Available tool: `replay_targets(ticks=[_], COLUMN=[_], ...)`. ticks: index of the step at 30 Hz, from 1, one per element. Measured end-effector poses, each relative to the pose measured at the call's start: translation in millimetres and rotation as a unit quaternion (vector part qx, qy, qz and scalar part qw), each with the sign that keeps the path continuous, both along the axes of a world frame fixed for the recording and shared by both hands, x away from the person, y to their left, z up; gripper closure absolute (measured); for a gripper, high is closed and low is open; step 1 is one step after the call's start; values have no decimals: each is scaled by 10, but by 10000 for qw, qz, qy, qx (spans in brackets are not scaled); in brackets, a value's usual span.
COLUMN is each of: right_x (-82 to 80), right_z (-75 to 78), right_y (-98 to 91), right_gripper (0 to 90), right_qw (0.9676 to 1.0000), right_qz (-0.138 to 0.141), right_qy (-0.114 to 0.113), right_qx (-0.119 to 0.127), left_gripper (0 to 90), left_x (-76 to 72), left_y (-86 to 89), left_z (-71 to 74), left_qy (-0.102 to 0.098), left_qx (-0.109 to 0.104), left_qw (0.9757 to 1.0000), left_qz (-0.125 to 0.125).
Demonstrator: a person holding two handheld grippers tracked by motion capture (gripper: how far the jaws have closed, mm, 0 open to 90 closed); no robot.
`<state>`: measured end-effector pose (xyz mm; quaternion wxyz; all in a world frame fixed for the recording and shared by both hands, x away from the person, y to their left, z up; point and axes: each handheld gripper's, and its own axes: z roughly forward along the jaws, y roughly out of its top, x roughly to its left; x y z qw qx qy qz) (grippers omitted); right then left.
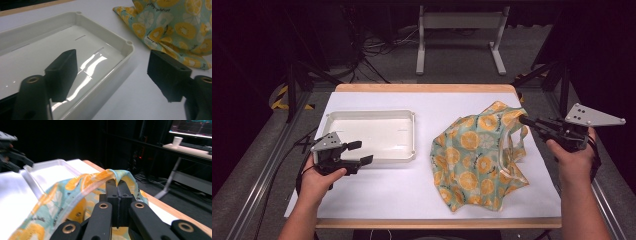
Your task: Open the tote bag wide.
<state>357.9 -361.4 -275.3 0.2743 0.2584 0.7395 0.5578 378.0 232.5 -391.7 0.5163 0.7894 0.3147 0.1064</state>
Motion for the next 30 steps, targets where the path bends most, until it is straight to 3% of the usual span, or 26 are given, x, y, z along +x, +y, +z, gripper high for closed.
replay_targets(ticks=[4, 7, 13, 22, 30], right_x=[-8, -11, -38, -77, -78], right_z=[57, 89, 206, 378, 489], right_y=[36, 70, 170, 356, 496], right_gripper=[900, 900, 900, 900, 900], right_qw=[10000, 9999, 9996, 9985, 9973], right_qz=[82, 128, 273, 512, 723], right_qy=[3, 20, -62, -174, -127], right_qx=[36, 28, 22, -61, -56], left_gripper=[165, 148, 124, 114, 67], left_x=[-10, -20, -51, -68, -52], left_y=[-29, -71, -170, -299, -411], left_z=[-2, 0, 51, 136, 207], left_qy=[-95, -11, -130, -143, -208], left_qx=[78, 176, 322, 295, 31], left_qw=[9999, 9998, 9994, 9993, 9993], left_qz=[106, 58, -57, -199, -300])
